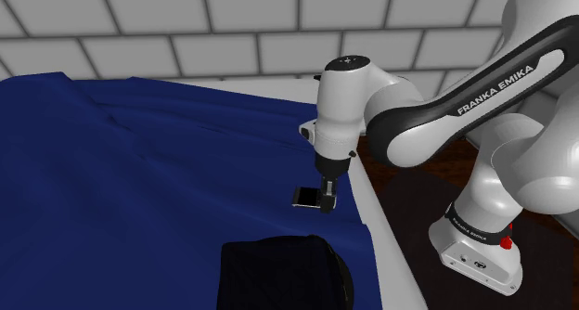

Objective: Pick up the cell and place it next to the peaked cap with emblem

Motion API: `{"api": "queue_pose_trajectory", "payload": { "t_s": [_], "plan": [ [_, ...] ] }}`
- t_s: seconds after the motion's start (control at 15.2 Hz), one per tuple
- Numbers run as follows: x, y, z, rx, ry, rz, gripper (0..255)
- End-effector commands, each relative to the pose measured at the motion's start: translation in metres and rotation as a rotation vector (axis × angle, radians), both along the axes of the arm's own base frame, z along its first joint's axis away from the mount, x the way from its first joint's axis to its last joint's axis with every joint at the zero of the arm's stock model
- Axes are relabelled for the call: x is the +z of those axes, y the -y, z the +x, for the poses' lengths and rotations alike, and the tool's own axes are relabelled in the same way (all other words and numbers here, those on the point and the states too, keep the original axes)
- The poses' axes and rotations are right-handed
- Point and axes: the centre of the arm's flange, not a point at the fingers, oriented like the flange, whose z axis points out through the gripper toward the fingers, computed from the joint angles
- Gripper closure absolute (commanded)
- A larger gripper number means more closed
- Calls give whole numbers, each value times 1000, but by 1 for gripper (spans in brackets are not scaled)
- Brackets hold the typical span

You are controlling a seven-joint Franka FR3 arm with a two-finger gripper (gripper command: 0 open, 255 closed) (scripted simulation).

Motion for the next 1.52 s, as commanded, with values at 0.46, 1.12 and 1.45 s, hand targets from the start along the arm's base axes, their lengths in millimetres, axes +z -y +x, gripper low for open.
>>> {"api": "queue_pose_trajectory", "payload": {
  "t_s": [0.46, 1.12, 1.45],
  "plan": [
    [-1, 0, 0, 0, 0, 0, 0],
    [49, 1, 0, 0, 0, 0, 0],
    [49, 1, 0, 0, 0, 0, 0]
  ]
}}
